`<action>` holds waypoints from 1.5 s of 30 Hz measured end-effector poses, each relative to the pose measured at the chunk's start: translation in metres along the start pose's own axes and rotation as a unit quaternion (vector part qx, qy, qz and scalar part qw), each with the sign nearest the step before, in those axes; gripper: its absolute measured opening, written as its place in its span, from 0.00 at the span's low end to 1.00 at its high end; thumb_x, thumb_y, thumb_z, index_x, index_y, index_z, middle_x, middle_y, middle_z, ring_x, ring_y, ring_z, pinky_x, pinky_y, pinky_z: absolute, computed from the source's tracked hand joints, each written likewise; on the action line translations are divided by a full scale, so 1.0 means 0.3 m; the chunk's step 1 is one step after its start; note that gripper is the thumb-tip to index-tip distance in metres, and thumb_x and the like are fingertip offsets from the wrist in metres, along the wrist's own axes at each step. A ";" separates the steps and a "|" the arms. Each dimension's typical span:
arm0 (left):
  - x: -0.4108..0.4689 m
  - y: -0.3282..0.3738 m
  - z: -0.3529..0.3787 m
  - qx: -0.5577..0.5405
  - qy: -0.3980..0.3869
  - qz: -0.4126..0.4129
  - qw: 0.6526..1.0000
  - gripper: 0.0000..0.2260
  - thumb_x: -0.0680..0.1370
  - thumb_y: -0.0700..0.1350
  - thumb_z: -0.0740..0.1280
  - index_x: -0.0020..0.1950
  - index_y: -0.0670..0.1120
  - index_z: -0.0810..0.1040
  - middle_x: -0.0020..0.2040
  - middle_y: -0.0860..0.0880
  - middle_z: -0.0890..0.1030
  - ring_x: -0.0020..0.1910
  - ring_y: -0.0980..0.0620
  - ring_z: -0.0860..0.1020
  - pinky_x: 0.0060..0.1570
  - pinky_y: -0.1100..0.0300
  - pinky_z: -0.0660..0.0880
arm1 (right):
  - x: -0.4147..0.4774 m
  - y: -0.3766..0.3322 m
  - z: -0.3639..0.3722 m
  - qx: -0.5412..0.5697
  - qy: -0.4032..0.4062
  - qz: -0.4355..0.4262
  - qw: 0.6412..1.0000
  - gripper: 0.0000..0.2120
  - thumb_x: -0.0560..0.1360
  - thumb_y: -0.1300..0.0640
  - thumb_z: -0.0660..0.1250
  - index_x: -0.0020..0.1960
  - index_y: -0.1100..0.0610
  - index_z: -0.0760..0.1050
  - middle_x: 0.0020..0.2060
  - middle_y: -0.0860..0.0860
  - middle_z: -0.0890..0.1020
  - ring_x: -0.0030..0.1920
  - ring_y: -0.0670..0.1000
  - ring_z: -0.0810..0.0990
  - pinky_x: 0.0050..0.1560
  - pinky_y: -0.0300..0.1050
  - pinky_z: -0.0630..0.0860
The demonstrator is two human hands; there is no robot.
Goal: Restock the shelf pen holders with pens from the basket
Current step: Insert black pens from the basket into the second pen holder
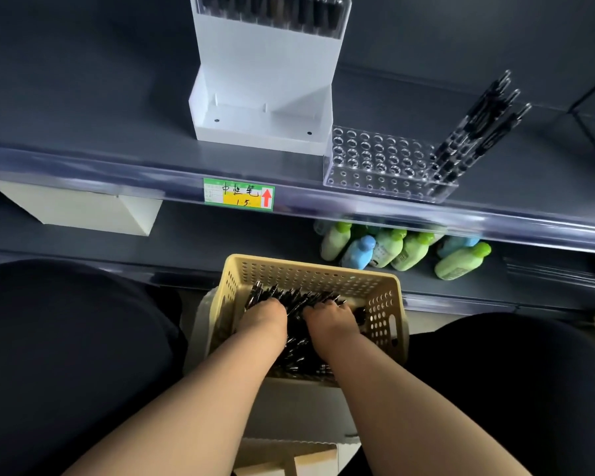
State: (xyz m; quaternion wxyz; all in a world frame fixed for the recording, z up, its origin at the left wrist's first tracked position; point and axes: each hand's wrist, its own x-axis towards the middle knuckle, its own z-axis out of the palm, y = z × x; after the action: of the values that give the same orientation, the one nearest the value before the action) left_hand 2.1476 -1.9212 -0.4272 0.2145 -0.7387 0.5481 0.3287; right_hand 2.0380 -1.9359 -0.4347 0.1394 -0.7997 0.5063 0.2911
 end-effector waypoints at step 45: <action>-0.319 0.164 -0.335 -0.557 0.303 0.233 0.738 0.09 0.75 0.43 0.70 0.50 0.55 0.74 0.46 0.58 0.80 0.47 0.61 0.79 0.51 0.57 0.78 | -0.319 0.267 -0.601 0.711 0.371 -0.070 0.593 0.08 0.82 0.55 0.53 0.45 0.55 0.65 0.22 0.50 0.75 0.22 0.51 0.74 0.24 0.40 0.67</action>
State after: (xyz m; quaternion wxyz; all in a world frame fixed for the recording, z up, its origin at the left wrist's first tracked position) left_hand 2.1084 -1.9403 -0.2865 -0.4958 -0.6361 0.4585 0.3734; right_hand 1.9948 -1.9952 -0.2283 0.4835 -0.5186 0.5035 -0.4938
